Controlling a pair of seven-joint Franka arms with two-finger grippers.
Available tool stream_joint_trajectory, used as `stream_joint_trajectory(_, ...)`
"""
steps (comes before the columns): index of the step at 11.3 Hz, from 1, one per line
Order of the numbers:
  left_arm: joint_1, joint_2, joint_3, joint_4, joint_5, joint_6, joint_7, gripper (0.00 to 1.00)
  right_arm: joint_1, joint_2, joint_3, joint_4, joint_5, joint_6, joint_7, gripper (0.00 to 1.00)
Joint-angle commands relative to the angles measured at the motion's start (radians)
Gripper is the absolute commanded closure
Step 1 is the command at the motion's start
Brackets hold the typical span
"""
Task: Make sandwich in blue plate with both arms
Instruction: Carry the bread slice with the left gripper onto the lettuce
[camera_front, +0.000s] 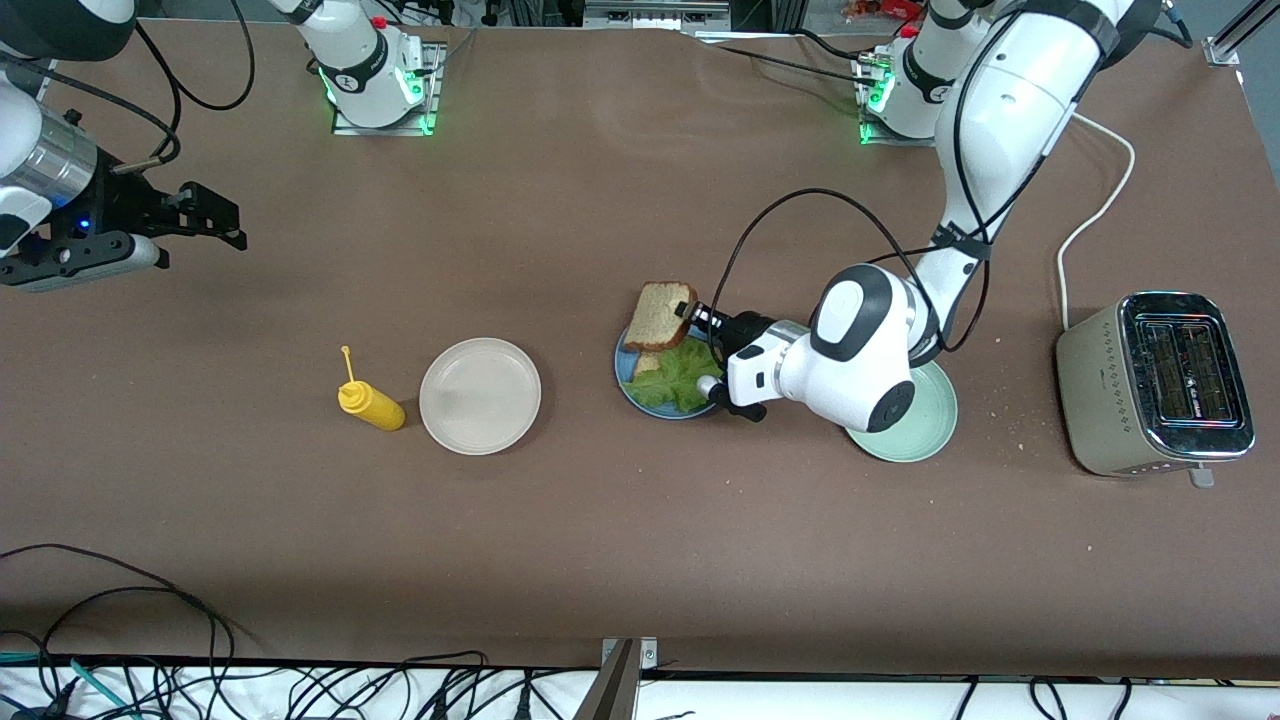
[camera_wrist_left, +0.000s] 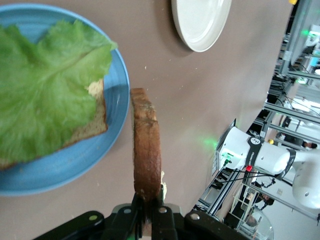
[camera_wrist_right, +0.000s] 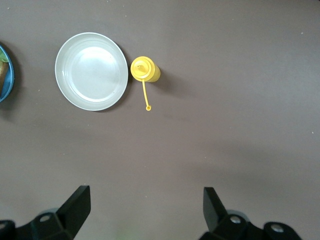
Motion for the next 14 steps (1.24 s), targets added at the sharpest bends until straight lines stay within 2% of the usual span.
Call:
stream_joint_trajectory(1,-0.003,0.069,0.004,0.015,-0.053,0.054,0.195,1.0,0.022,0.003,0.012,0.077,-0.05,-0.09,0.073,0.0)
stream_joint_trajectory(4,0.037,0.067,0.006,0.029,-0.052,0.05,0.2,1.0,0.027,-0.005,0.03,0.111,-0.08,-0.13,0.128,0.0)
stream_joint_trajectory(8,0.069,0.064,0.006,0.029,-0.122,0.044,0.207,1.0,0.024,-0.018,0.021,0.117,-0.076,-0.13,0.151,0.0)
stream_joint_trajectory(10,0.067,0.084,0.007,0.02,-0.127,0.048,0.308,1.0,0.021,-0.008,0.003,0.135,-0.077,-0.128,0.151,0.0)
stream_joint_trajectory(11,0.069,0.108,0.009,0.02,-0.127,0.05,0.371,0.91,0.021,0.008,-0.002,0.151,-0.079,-0.128,0.148,0.0)
stream_joint_trajectory(12,0.07,0.112,0.012,0.015,-0.127,0.05,0.396,0.31,0.018,0.008,-0.002,0.157,-0.08,-0.128,0.146,0.0)
stream_joint_trajectory(13,0.08,0.106,0.012,0.015,-0.116,0.049,0.398,0.0,0.018,0.008,-0.002,0.157,-0.08,-0.125,0.143,0.0)
stream_joint_trajectory(14,0.083,0.099,0.012,0.02,-0.112,0.048,0.39,0.0,0.016,0.015,-0.002,0.158,-0.082,-0.127,0.142,0.0)
